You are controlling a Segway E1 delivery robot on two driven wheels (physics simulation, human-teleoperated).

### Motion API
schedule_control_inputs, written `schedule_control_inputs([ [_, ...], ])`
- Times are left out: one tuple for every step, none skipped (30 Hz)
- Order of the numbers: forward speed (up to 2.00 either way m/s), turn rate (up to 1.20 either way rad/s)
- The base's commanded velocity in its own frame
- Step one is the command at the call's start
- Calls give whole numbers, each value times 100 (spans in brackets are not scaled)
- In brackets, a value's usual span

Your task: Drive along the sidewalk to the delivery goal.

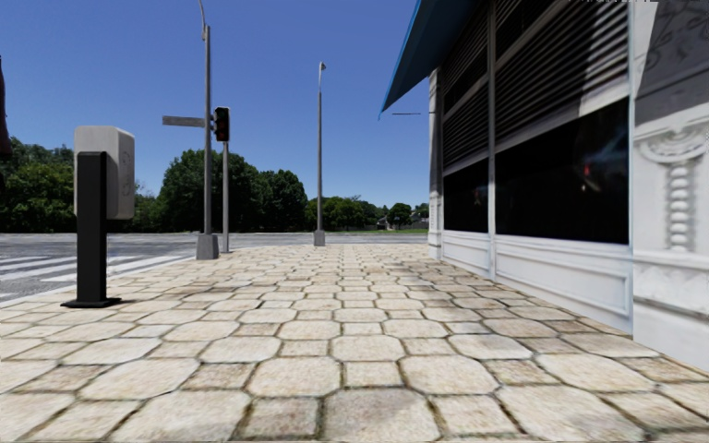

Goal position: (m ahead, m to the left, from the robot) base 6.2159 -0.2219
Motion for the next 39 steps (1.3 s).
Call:
schedule_control_inputs([
  [185, 0],
  [185, 0],
  [185, 0],
  [185, 0],
  [185, 0],
  [185, 0],
  [185, 0],
  [185, 0],
  [185, 0],
  [185, 0],
  [185, 0],
  [185, 0],
  [185, 0],
  [185, 0],
  [185, 0],
  [185, 0],
  [185, 0],
  [185, 0],
  [185, 0],
  [185, 0],
  [185, 0],
  [185, 0],
  [185, 0],
  [185, 0],
  [185, 0],
  [184, 0],
  [183, 0],
  [178, 0],
  [178, 0],
  [176, 0],
  [173, 0],
  [170, 0],
  [170, 0],
  [169, 0],
  [168, 0],
  [168, 0],
  [168, 0],
  [167, 0],
  [167, 0],
])
